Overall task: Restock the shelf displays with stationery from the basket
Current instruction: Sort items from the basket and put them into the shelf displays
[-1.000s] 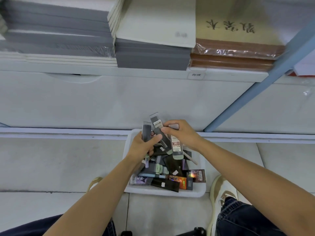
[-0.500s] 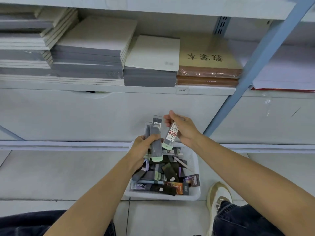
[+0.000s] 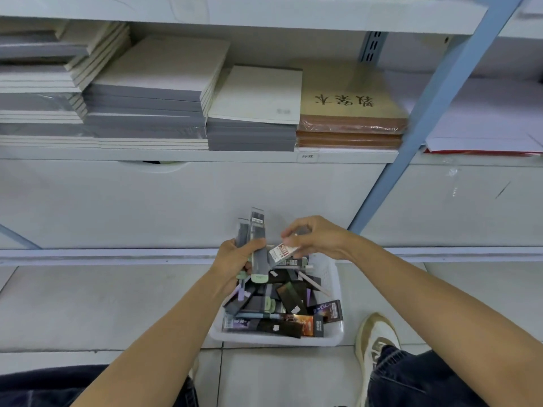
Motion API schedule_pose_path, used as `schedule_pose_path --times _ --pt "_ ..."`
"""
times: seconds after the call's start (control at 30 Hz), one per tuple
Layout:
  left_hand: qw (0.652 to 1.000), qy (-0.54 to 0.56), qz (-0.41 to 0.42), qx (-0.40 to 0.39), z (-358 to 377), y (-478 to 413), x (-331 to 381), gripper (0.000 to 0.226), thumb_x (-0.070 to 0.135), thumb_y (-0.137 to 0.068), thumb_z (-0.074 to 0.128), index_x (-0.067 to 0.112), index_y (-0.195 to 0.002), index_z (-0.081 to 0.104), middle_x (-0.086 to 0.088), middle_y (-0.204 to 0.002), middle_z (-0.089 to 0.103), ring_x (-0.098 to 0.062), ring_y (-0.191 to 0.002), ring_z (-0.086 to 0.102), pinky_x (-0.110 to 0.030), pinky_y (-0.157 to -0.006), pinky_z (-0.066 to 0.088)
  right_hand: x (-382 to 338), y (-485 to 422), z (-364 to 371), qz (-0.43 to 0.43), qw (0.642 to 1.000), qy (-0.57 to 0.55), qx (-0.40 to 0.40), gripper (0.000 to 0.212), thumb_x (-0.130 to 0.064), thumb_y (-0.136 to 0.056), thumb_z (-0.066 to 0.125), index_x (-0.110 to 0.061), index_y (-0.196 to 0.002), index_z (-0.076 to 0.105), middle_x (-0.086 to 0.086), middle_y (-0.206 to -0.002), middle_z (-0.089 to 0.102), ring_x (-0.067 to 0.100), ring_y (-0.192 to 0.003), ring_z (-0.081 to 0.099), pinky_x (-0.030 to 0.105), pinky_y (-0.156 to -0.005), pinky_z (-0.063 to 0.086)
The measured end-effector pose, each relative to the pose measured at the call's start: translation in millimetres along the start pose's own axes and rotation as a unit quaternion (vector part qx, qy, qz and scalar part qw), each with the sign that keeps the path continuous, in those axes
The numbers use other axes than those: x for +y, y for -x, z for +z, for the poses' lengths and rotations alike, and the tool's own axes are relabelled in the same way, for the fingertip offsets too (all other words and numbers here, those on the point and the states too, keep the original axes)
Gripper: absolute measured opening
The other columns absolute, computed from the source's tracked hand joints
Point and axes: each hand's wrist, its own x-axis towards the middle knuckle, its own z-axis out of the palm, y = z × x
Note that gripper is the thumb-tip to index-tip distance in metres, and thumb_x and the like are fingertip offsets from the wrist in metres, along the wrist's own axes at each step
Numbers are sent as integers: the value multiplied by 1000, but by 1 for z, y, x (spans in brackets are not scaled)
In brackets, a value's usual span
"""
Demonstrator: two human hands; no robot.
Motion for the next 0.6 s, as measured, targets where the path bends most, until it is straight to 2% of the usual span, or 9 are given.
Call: schedule_pose_path --times 0.1,0.17,0.27,0.33,0.47,0.53,0.6 --pt "999 38 -13 9 -9 -6 -4 17 19 -81 77 5 -89 70 -10 -80 76 -18 -54 57 -26 -46 46 13 -5 -11 53 993 93 -51 22 -1 -82 72 -3 -104 70 12 -99 72 19 -88 72 24 -69 58" --pt "999 20 -21 21 -16 -10 -10 21 21 -79 79 5 -89 72 -11 -83 76 -16 -51 55 -22 -41 43 24 -9 -16 47 993 111 -2 18 -2 -85 70 -5 -103 72 14 -103 71 15 -87 69 21 -69 56" --pt "997 -37 -53 37 -26 -15 -28 34 27 -76 82 0 -95 72 -14 -83 70 -14 -45 42 -24 -43 41 51 -12 -21 52 988 121 85 13 -6 -87 69 -11 -98 72 15 -105 70 14 -90 64 22 -76 53" --pt "994 -54 -83 34 -27 -16 -41 37 31 -74 83 1 -92 74 -17 -85 70 -14 -44 39 -24 -44 39 76 -14 -14 83 982 130 109 12 -7 -86 70 -14 -96 72 12 -104 70 14 -90 63 25 -78 53" --pt "990 -25 -136 15 -22 -17 -57 39 29 -76 81 -1 -100 71 -4 -73 75 -10 -40 40 -16 -34 34 112 -24 12 132 978 115 113 24 -3 -91 61 -8 -115 60 13 -116 63 17 -98 59 25 -79 52" --pt "988 -28 -150 13 -18 -19 -62 40 30 -77 80 0 -100 71 -2 -67 74 -9 -37 41 -16 -34 34 116 -27 22 136 983 84 91 26 -4 -96 50 -14 -119 53 8 -110 59 17 -97 56 23 -72 48" --pt "987 -36 -157 21 -15 -23 -67 45 34 -77 79 -1 -103 68 0 -57 67 -10 -39 44 -20 -39 38 113 -30 31 125 988 18 87 18 -9 -98 41 -19 -110 51 3 -90 55 15 -81 52 26 -71 43"
